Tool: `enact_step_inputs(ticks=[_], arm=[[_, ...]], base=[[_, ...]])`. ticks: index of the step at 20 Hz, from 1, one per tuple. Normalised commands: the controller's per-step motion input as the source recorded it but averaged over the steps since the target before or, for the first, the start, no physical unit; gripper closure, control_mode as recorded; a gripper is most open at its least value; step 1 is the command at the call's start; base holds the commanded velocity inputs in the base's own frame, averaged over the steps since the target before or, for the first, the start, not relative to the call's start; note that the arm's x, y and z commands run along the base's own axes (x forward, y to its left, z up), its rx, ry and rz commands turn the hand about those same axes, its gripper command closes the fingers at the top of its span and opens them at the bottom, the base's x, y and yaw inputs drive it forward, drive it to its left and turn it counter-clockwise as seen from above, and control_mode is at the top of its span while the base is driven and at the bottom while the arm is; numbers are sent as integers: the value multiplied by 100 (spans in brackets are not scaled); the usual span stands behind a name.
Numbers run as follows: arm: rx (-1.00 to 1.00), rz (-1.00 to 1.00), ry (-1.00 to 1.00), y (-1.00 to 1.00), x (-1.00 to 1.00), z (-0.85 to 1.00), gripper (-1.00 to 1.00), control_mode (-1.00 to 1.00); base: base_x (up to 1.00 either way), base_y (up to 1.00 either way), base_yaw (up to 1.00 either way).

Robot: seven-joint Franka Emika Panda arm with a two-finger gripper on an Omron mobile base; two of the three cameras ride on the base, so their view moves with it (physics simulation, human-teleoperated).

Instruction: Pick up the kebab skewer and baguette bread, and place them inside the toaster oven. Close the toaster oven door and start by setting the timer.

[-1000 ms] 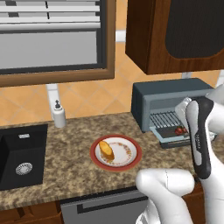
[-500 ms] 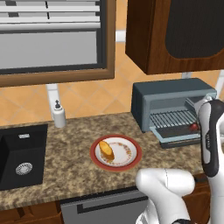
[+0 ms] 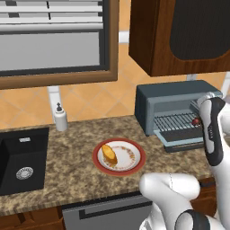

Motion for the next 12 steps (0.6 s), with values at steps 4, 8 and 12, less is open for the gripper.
enact_step_inputs(ticks=[4,8,12], arm=[[-2,0,0,-6,57,0,100,-100],[-1,0,0,-22,52,0,100,-100],[-1,0,0,-16,55,-11,100,-100]], base=[[0,0,0],[0,0,0],[0,0,0]])
